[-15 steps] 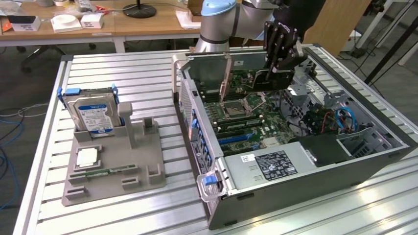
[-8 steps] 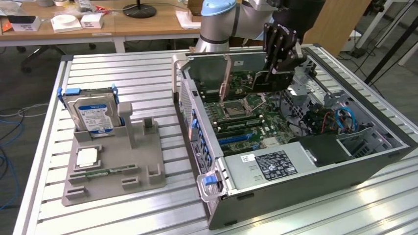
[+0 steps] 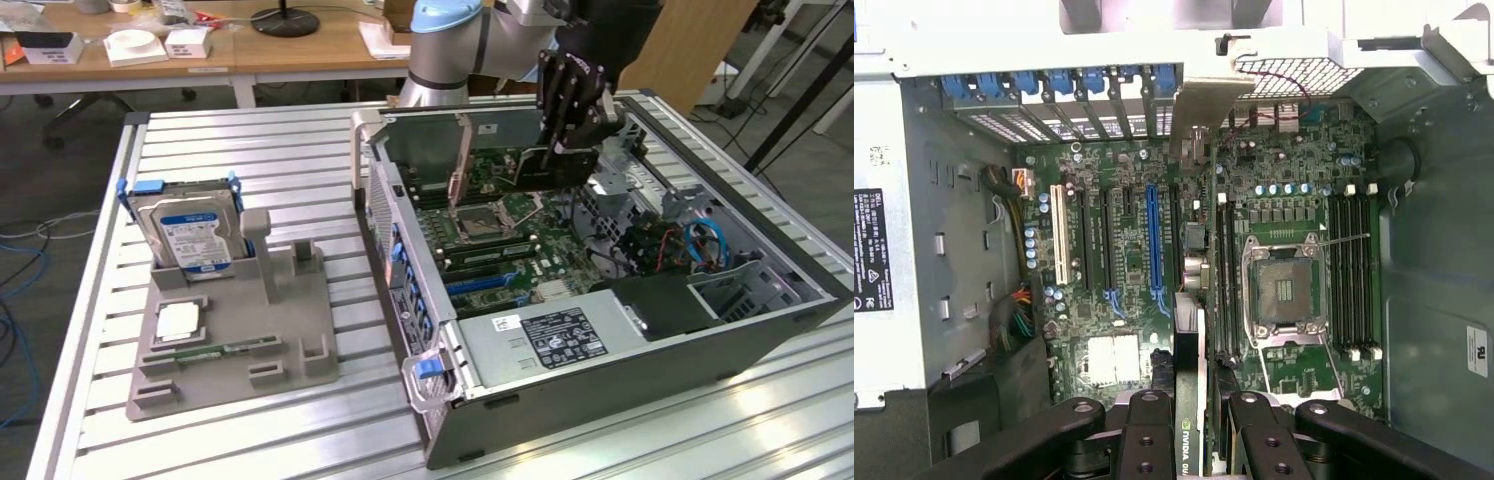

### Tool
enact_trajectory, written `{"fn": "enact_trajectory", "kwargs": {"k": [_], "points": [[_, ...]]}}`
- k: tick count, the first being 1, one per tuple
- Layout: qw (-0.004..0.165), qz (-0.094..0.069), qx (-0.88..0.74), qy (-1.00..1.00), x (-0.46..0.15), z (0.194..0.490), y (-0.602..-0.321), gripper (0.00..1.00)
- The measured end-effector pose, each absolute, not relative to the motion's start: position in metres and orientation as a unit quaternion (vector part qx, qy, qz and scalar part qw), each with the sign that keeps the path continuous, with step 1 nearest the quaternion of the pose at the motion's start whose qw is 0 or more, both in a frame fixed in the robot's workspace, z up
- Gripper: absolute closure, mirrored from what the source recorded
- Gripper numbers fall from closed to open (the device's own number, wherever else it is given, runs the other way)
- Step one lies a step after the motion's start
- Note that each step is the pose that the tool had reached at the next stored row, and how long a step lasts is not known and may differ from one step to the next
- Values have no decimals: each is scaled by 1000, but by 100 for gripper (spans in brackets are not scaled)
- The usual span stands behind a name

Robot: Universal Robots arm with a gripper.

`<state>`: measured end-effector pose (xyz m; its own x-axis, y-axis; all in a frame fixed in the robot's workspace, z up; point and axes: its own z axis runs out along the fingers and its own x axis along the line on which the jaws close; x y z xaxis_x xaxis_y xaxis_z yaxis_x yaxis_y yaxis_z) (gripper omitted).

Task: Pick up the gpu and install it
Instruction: 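Insert the gpu into the slot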

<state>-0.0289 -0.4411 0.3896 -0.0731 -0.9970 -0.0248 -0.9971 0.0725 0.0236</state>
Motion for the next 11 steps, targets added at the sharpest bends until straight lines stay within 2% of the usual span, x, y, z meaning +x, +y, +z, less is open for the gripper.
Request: {"fn": "enact_trajectory", "kwargs": {"k": [11], "points": [[-4,22,-681,732,-27,386,-441,74]]}}
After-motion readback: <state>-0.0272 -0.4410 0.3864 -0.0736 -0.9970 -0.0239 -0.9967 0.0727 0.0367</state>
